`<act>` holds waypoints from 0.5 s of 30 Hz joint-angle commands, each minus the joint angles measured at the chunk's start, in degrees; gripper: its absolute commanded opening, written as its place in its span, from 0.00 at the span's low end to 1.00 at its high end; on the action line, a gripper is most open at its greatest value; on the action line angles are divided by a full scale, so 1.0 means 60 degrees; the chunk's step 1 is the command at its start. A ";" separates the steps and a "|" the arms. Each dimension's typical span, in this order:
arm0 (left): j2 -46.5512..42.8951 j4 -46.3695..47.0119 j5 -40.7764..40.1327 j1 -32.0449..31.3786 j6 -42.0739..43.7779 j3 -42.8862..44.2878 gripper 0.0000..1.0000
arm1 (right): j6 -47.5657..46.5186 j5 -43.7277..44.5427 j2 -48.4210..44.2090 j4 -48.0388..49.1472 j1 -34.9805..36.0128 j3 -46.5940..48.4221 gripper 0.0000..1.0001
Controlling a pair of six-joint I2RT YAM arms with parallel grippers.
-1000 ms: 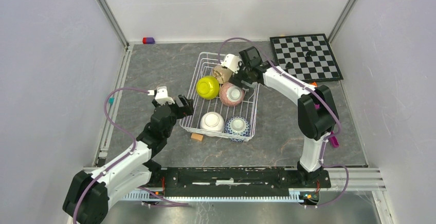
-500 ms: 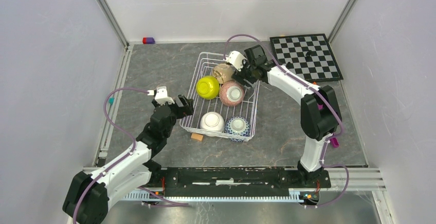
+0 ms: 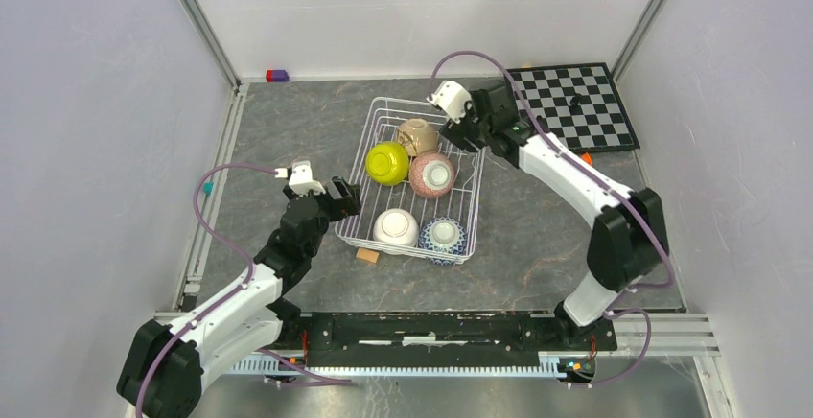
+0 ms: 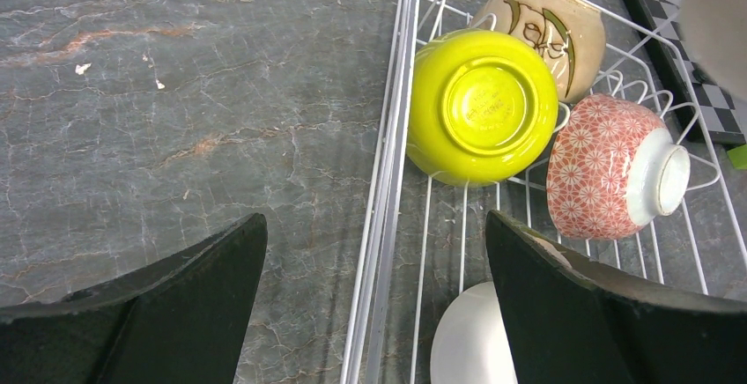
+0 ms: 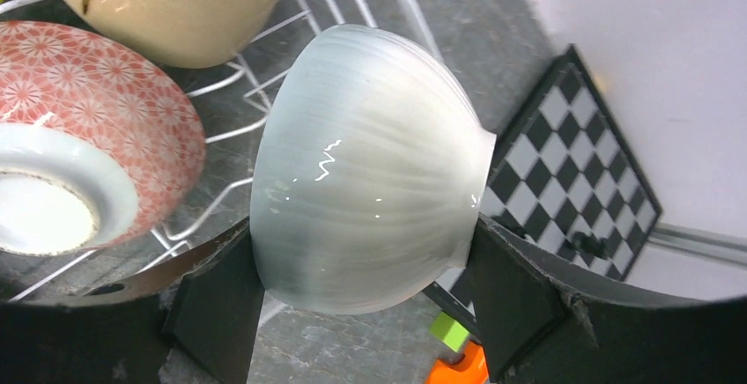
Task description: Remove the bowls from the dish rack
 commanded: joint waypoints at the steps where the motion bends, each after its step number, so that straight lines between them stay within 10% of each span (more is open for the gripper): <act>1: -0.0052 0.0343 -0.0300 0.0039 0.0419 0.0013 0.99 | 0.0199 0.0876 -0.1490 0.1632 -0.0096 -0.0693 0.53; 15: -0.0073 0.0291 -0.0294 0.0049 0.0346 0.0028 0.99 | 0.2544 -0.0335 -0.3110 0.4094 -0.0751 -0.2886 0.46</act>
